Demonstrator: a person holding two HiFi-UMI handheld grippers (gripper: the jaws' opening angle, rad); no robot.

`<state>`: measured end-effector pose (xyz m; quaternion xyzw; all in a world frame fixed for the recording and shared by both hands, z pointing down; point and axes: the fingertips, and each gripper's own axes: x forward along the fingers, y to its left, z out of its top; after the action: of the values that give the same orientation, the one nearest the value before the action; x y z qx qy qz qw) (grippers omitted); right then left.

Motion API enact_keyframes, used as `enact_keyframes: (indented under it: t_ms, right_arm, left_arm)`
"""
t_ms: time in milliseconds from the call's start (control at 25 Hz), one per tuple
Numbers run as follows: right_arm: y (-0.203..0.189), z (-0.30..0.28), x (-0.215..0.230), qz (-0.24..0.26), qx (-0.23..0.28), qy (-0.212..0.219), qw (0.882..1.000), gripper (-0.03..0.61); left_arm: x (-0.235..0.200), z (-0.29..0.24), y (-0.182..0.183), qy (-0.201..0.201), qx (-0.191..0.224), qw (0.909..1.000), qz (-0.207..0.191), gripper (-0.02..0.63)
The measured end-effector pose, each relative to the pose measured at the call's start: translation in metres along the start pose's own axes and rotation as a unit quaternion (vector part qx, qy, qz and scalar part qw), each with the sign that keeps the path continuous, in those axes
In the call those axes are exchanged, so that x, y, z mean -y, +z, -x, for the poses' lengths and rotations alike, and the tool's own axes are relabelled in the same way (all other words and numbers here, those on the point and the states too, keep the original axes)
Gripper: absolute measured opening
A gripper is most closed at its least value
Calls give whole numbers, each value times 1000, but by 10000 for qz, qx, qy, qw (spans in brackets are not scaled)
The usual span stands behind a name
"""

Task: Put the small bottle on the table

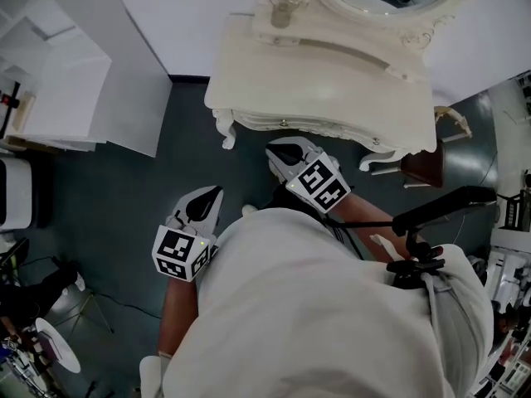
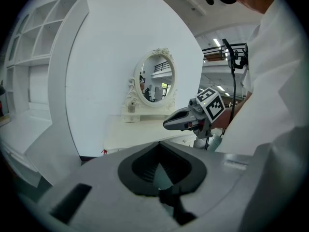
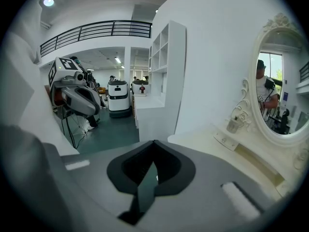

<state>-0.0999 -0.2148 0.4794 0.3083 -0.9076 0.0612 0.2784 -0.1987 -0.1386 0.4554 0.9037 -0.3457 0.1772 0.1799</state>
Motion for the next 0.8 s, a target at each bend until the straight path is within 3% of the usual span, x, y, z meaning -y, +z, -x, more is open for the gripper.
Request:
enact_keyframes:
  t_ms: [600, 800]
  right_arm:
    - [-26, 8, 10, -92, -45, -209, 9997, 0]
    - [-31, 19, 46, -262, -44, -229, 9994, 0]
  left_arm:
    - [7, -27, -11, -261, -86, 9996, -78, 3]
    - [13, -60, 12, -359, -267, 9990, -94, 3]
